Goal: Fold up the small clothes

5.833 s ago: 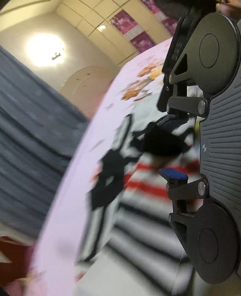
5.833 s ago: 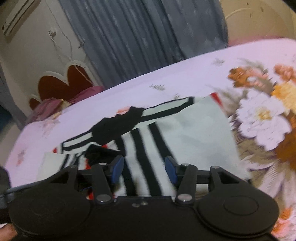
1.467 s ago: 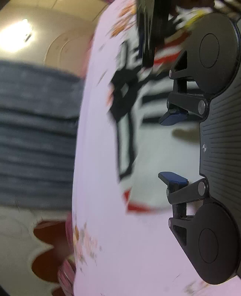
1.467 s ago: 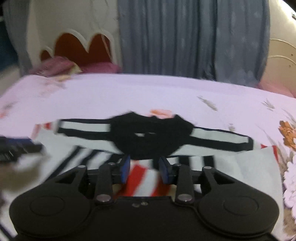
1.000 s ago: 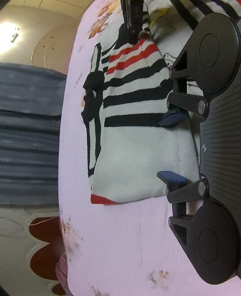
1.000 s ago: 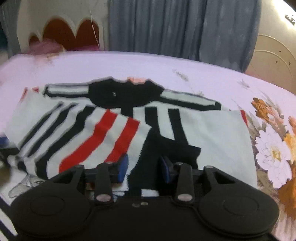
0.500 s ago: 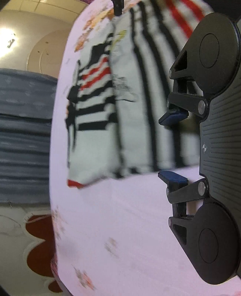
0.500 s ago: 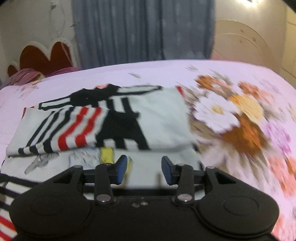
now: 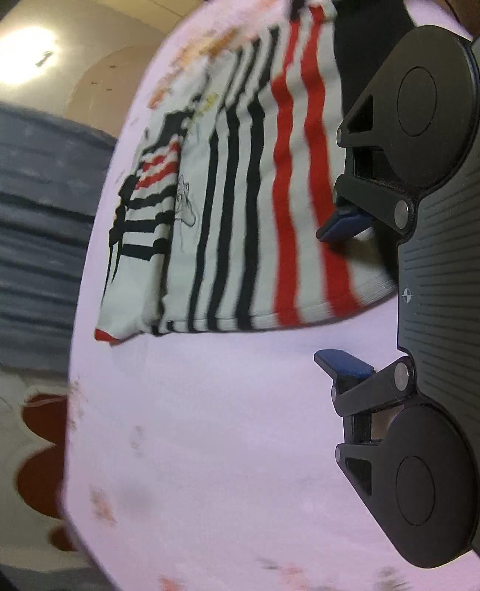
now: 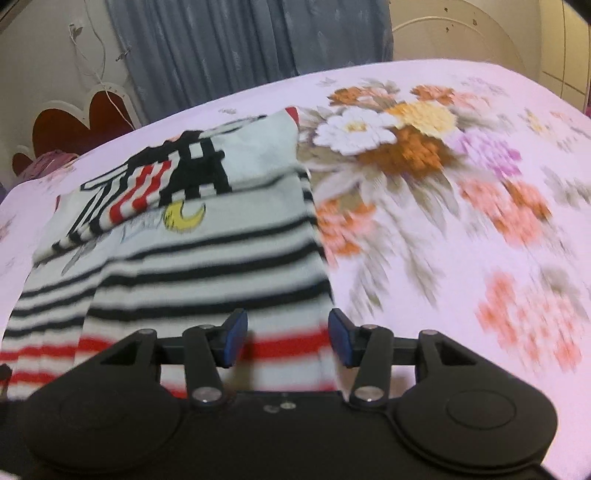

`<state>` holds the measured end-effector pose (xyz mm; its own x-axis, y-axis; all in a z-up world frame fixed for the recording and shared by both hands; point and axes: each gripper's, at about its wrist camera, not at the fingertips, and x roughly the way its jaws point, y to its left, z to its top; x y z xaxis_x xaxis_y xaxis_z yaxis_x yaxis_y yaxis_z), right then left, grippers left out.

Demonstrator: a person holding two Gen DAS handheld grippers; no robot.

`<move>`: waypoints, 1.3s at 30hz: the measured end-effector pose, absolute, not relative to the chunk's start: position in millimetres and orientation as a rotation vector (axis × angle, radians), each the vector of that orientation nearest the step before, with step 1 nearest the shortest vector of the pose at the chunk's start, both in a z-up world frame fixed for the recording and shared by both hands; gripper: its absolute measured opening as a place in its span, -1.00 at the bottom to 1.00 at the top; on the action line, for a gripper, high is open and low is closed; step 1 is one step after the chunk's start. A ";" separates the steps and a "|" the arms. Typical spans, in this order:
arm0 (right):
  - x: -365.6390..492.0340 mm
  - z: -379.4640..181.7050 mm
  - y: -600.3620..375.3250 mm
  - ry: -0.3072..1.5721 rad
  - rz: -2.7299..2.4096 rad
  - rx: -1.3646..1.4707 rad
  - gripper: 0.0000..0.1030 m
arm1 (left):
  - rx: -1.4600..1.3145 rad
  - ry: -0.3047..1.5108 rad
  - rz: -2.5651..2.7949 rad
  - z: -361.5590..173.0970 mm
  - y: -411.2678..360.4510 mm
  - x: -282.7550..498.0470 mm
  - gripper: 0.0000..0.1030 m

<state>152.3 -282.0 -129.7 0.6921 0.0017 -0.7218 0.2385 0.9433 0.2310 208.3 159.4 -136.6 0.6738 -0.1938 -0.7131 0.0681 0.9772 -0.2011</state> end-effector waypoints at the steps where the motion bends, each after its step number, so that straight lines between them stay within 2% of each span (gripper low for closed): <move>1: 142.1 -131.5 -284.6 0.802 -0.123 0.341 -0.08 | -0.199 0.821 -0.145 -137.2 162.5 202.4 0.23; 3: 123.9 -135.4 -286.7 0.809 -0.112 0.358 -0.09 | -0.293 0.827 -0.154 -139.7 169.5 188.2 0.23; 6: 99.8 -139.6 -288.2 0.818 -0.073 0.408 -0.09 | -0.409 0.845 -0.173 -147.1 175.8 168.5 0.03; 10: 82.0 -144.7 -290.7 0.826 -0.003 0.509 -0.09 | -0.530 0.862 -0.232 -159.1 178.1 154.1 0.03; 18: 99.2 -153.9 -289.0 0.832 0.138 0.667 -0.11 | -0.787 0.858 -0.334 -182.4 189.2 182.4 0.02; 21: 102.1 -159.0 -293.2 0.821 0.169 0.741 -0.19 | -0.780 0.852 -0.351 -180.9 178.6 182.3 -0.09; 25: 90.9 -165.4 -300.1 0.823 0.225 0.791 -0.30 | -0.663 0.847 -0.381 -175.6 161.8 169.6 -0.12; 28: 91.9 -168.9 -305.7 0.824 0.243 0.822 -0.38 | -0.748 0.837 -0.354 -185.4 170.3 173.7 -0.33; 29: 95.0 -169.9 -306.2 0.830 0.238 0.824 -0.47 | -0.768 0.836 -0.343 -187.5 171.6 176.7 -0.38; 30: 98.8 -170.0 -305.4 0.839 0.235 0.819 -0.59 | -0.769 0.837 -0.332 -188.3 170.9 180.2 -0.49; 31: 101.9 -170.0 -304.0 0.849 0.235 0.802 -0.65 | -0.759 0.839 -0.325 -188.5 169.4 184.0 -0.80; 32: 104.4 -167.9 -301.4 0.855 0.233 0.768 -0.86 | -0.734 0.842 -0.314 -187.1 166.1 186.5 -0.91; 36: 97.5 -142.8 -306.0 0.751 0.284 0.710 -0.89 | -0.768 0.667 -0.320 -166.0 171.3 170.9 -0.91; 39: 93.1 -131.8 -318.5 0.686 0.304 0.707 -0.89 | -0.701 0.693 -0.254 -166.2 171.6 169.1 -0.91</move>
<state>93.1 -318.5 -131.8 0.7425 0.4750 -0.4723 -0.0314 0.7290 0.6838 169.1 171.6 -166.2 0.7501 -0.4355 -0.4978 -0.0101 0.7450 -0.6670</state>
